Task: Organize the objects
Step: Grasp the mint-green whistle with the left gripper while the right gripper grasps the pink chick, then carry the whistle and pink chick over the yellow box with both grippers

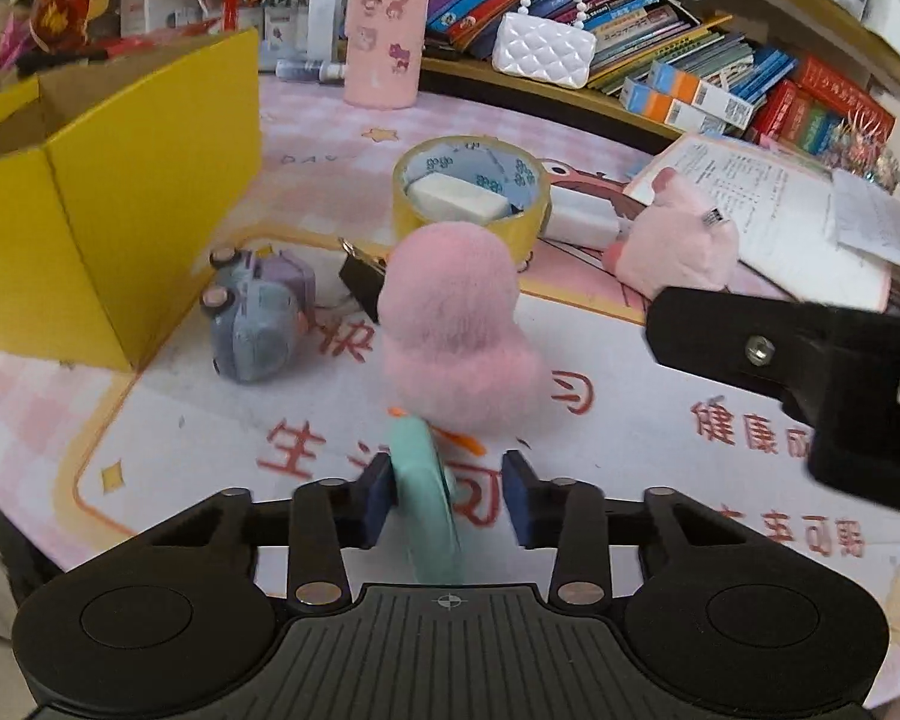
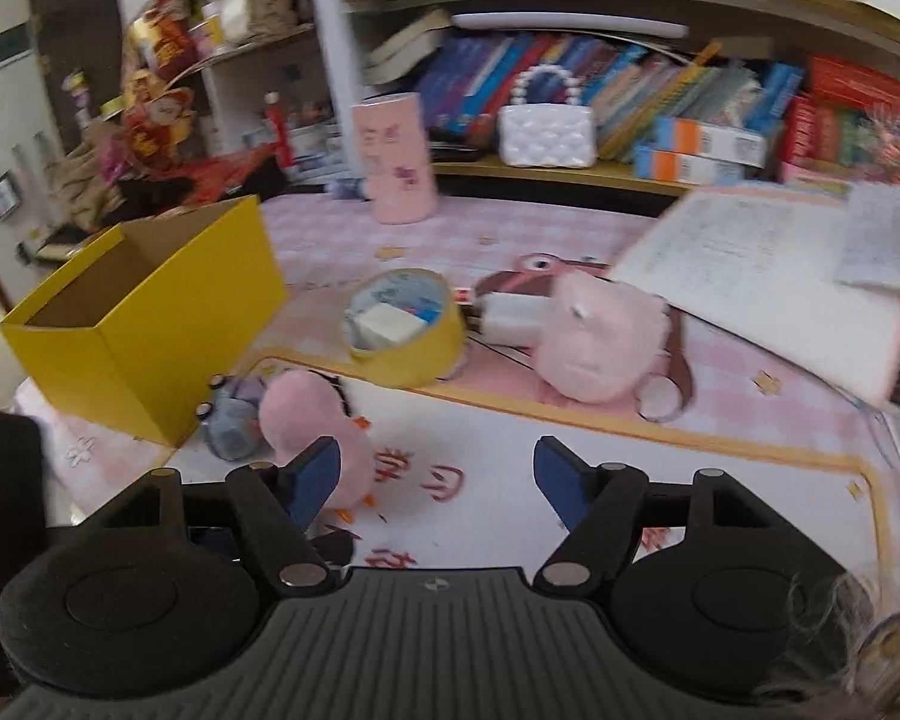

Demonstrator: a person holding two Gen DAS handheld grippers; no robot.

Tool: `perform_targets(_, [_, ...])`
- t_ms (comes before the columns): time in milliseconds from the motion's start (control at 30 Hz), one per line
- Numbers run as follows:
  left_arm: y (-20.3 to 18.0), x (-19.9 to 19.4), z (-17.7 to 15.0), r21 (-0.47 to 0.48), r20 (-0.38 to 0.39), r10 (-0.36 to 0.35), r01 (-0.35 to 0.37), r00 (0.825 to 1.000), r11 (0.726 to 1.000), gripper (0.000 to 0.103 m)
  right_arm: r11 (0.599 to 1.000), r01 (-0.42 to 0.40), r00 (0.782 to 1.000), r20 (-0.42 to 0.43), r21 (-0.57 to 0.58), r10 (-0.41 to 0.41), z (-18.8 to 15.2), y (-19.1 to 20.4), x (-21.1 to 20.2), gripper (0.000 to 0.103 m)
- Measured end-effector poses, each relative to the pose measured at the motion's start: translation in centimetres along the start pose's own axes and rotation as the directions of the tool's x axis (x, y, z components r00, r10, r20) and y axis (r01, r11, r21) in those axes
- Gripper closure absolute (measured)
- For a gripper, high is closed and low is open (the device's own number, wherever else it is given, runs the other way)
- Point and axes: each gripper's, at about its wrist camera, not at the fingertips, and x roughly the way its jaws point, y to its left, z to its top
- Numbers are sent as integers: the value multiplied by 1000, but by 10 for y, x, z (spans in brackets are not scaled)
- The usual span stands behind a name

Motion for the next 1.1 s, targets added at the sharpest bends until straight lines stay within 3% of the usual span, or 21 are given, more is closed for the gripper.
perform_targets(100, [2, -1, -2, 25, 7, 22, -22, 1000, 999, 86, 997, -36, 999, -9, -67, 35, 6, 8, 10, 32])
perform_targets(367, [38, -35, -13, -64, 36, 33, -31, 999, 997, 86, 967, -153, 987, -79, -202, 140, 16, 29, 46, 32])
perform_targets(533, [67, -64, -20, -168, 69, 74, -62, 995, 984, 86, 930, -174, 981, -136, -324, 136, 10, 53, 80, 35])
perform_targets(633, [79, -81, -21, -200, 96, 97, -76, 991, 977, 86, 911, -159, 983, -149, -381, 109, 4, 63, 94, 43])
perform_targets(767, [94, -99, -20, -218, 121, 102, -74, 987, 973, 86, 909, -109, 988, -141, -403, 56, -3, 69, 102, 55])
perform_targets(900, [110, -111, -19, -232, 142, 86, -51, 986, 971, 86, 920, -85, 991, -126, -382, 39, -3, 72, 94, 56])
perform_targets(1100, [149, -133, -21, -219, 185, 24, 18, 983, 976, 86, 970, -22, 996, -89, -242, 0, -5, 91, 55, 56])
